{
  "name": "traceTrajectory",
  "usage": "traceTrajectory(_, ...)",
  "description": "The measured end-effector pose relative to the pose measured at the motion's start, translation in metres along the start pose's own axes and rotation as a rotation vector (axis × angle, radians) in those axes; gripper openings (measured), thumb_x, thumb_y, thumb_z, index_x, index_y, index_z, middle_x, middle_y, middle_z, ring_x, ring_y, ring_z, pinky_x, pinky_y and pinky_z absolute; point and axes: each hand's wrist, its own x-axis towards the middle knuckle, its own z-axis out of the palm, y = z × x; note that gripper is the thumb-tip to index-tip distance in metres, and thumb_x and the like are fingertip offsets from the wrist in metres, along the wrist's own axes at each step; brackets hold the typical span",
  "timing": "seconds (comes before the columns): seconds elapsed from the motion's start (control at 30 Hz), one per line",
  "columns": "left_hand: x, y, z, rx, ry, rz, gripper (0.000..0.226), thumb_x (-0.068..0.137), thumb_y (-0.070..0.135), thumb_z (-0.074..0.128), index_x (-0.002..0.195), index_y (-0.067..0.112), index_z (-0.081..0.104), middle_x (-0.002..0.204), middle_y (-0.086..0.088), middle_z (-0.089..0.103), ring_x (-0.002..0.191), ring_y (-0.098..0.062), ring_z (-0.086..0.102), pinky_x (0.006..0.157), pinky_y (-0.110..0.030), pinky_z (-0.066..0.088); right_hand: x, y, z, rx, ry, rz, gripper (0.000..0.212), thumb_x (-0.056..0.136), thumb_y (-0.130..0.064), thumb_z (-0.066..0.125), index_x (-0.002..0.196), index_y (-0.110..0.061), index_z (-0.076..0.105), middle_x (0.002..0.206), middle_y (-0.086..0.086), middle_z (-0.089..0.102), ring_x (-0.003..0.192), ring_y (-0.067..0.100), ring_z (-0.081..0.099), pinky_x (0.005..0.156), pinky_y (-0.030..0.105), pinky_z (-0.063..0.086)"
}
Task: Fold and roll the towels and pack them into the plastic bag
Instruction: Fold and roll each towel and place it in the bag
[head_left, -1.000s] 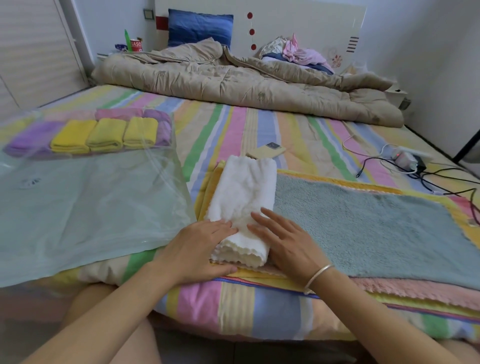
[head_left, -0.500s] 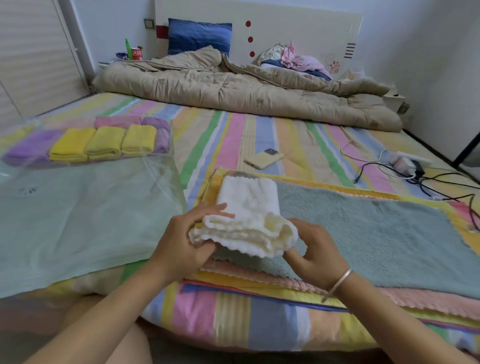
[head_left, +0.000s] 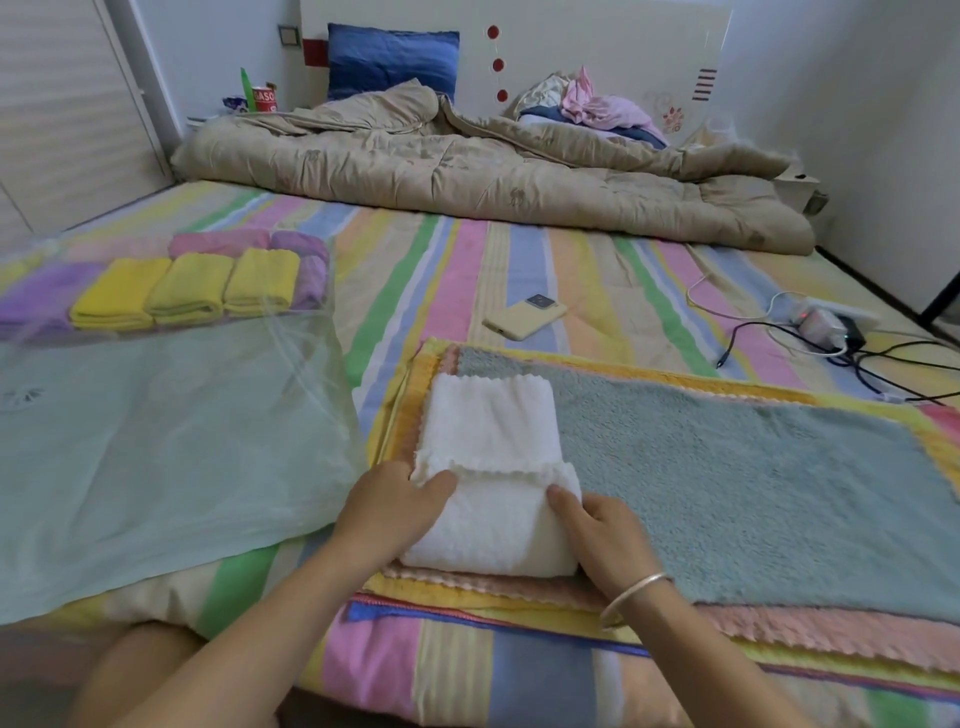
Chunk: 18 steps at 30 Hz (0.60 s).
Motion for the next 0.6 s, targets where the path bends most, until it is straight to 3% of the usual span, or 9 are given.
traceTrajectory(0.13, 0.007, 0.009, -0.012, -0.137, -0.123, -0.154, 0.046, 0.085, 0.037, 0.064, 0.054, 0.018, 0.035, 0.042, 0.011, 0.033, 0.042, -0.010, 0.035, 0.045, -0.024, 0.027, 0.010, -0.005, 0.002, -0.041, -0.003, 0.099, 0.053, 0.089, -0.033, 0.056, 0.045, -0.020, 0.029, 0.043, -0.006, 0.028, 0.048, 0.017, 0.028, 0.051, 0.032, 0.019)
traceTrajectory(0.2, 0.005, 0.007, -0.014, -0.022, -0.090, -0.108, 0.050, 0.083, 0.044, 0.067, 0.056, 0.017, 0.035, 0.049, 0.008, 0.035, 0.047, -0.012, 0.036, 0.050, -0.027, 0.027, 0.014, -0.007, 0.002, -0.048, -0.026, 0.127, 0.055, 0.087, -0.034, 0.058, 0.043, -0.021, 0.026, 0.038, -0.009, 0.023, 0.047, 0.016, 0.026, 0.051, 0.032, 0.019)
traceTrajectory(0.23, 0.002, 0.006, -0.014, 0.111, -0.015, -0.033, 0.046, 0.081, 0.048, 0.069, 0.061, 0.017, 0.040, 0.057, 0.008, 0.041, 0.052, -0.013, 0.041, 0.053, -0.028, 0.030, 0.016, -0.009, 0.001, -0.053, -0.033, 0.136, 0.055, 0.087, -0.034, 0.058, 0.044, -0.022, 0.027, 0.039, -0.009, 0.023, 0.047, 0.017, 0.026, 0.052, 0.031, 0.019)
traceTrajectory(0.3, -0.009, 0.004, -0.012, 0.393, 0.263, 0.243, 0.035, 0.079, 0.044, 0.073, 0.097, 0.021, 0.053, 0.090, 0.009, 0.056, 0.078, -0.015, 0.058, 0.063, -0.029, 0.043, 0.019, -0.010, 0.000, -0.053, -0.038, 0.150, 0.052, 0.086, -0.035, 0.059, 0.045, -0.022, 0.028, 0.042, -0.006, 0.025, 0.048, 0.017, 0.028, 0.052, 0.031, 0.020)
traceTrajectory(0.37, -0.018, 0.005, -0.009, 0.520, 0.454, 0.769, 0.044, 0.086, 0.020, 0.070, 0.125, 0.015, 0.052, 0.120, -0.003, 0.058, 0.106, -0.024, 0.060, 0.083, -0.037, 0.050, 0.020, -0.011, -0.001, -0.052, -0.045, 0.169, 0.052, 0.085, -0.036, 0.058, 0.045, -0.022, 0.029, 0.041, -0.006, 0.026, 0.047, 0.017, 0.028, 0.051, 0.031, 0.020)
traceTrajectory(0.4, -0.019, 0.001, -0.007, 0.583, 0.444, 1.062, 0.035, 0.092, 0.009, 0.059, 0.127, 0.009, 0.057, 0.125, -0.009, 0.059, 0.116, -0.028, 0.058, 0.093, -0.041, 0.048, 0.021, -0.011, 0.000, -0.053, -0.049, 0.177, 0.052, 0.086, -0.036, 0.058, 0.045, -0.021, 0.029, 0.041, -0.006, 0.026, 0.047, 0.018, 0.029, 0.051, 0.031, 0.020)
traceTrajectory(0.47, -0.016, -0.009, -0.003, 0.688, 0.277, 1.346, 0.032, 0.100, 0.007, 0.042, 0.123, 0.005, 0.064, 0.129, -0.011, 0.061, 0.127, -0.029, 0.053, 0.104, -0.046, 0.043, 0.021, -0.012, -0.001, -0.054, -0.064, 0.196, 0.051, 0.086, -0.035, 0.058, 0.045, -0.019, 0.033, 0.044, -0.003, 0.032, 0.049, 0.018, 0.033, 0.051, 0.031, 0.022)
traceTrajectory(0.6, -0.005, -0.029, -0.006, 0.762, -0.034, 1.190, 0.056, 0.091, 0.041, 0.055, 0.139, 0.011, 0.051, 0.149, -0.005, 0.044, 0.140, -0.019, 0.037, 0.113, -0.040, 0.034, 0.016, -0.014, -0.009, 0.064, -0.115, 0.222, 0.038, 0.088, -0.034, 0.059, 0.057, -0.017, 0.043, 0.052, -0.002, 0.042, 0.052, 0.018, 0.040, 0.051, 0.029, 0.028)
